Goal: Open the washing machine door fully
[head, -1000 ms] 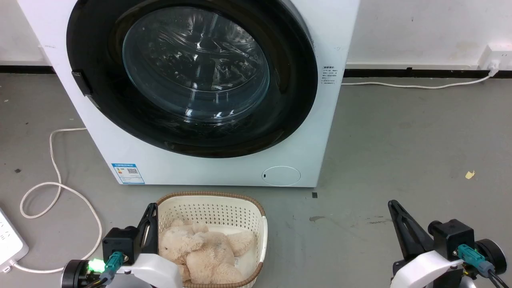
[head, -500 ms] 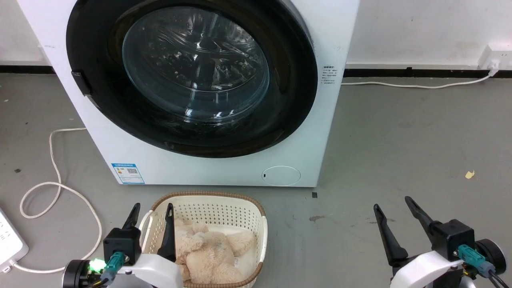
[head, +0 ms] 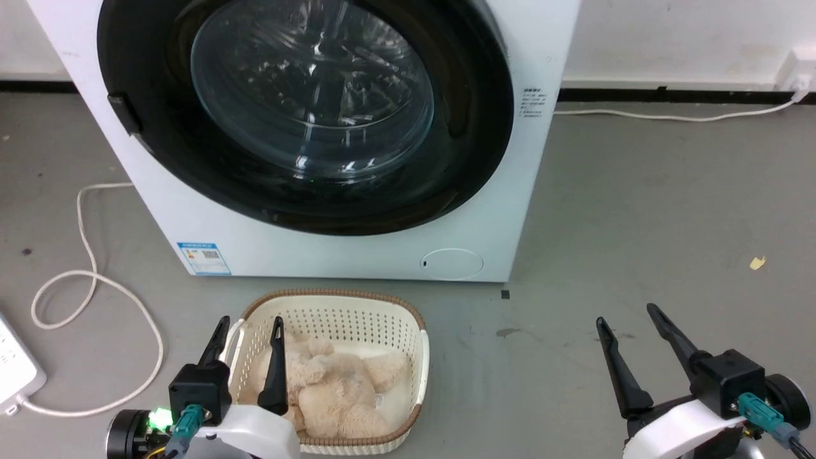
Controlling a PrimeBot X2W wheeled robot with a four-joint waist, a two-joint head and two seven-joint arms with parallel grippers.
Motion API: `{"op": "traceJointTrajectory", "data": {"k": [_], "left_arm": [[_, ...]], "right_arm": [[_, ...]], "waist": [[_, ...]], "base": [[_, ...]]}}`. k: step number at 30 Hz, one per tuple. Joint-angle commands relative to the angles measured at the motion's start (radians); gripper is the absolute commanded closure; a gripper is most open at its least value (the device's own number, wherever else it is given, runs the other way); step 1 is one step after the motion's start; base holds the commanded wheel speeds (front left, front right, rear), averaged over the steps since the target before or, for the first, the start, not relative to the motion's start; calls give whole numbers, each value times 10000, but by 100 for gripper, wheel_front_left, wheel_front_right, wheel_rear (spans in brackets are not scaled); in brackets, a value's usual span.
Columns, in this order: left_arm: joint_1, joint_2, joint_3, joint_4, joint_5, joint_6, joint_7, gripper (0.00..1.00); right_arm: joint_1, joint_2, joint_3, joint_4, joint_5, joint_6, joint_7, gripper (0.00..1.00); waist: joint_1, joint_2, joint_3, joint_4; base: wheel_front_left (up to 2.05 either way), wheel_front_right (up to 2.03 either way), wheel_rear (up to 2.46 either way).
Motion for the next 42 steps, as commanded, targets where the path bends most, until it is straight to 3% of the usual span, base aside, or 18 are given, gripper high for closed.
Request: {"op": "traceJointTrajectory", "data": {"k": [1,21,22,23,33,42], "left_arm": [[-236,3,-95,-105,-77,87,-123,0],[-860,4,-518,-523,-277,452,-562,0],[-943,4,-587,-557,-304,493,-603,0],[-985,4,-623,-573,-319,513,-624,0],[-1404,5,-938,-744,-456,742,-875,0],[-1689,5,-1160,-869,-552,891,-1041,0]], "right_arm": [[-132,-131,41,-120,80,2,-118,0],[-1802,-1259,63,-466,1334,3,-152,0],[-2060,-1265,-80,-437,1639,3,-22,91],[-2199,-1242,-175,-409,1813,3,45,100],[-4381,-669,-1332,302,4053,4,1525,100],[-6166,-563,-1836,1047,4644,4,2671,100]], "waist": [[0,0,136,76],[0,0,1376,554],[0,0,1525,621],[0,0,1592,657],[0,0,2377,1029],[0,0,2966,1288]], "base": [[0,0,0],[0,0,0],[0,0,0],[0,0,0],[0,0,0],[0,0,0]]}}
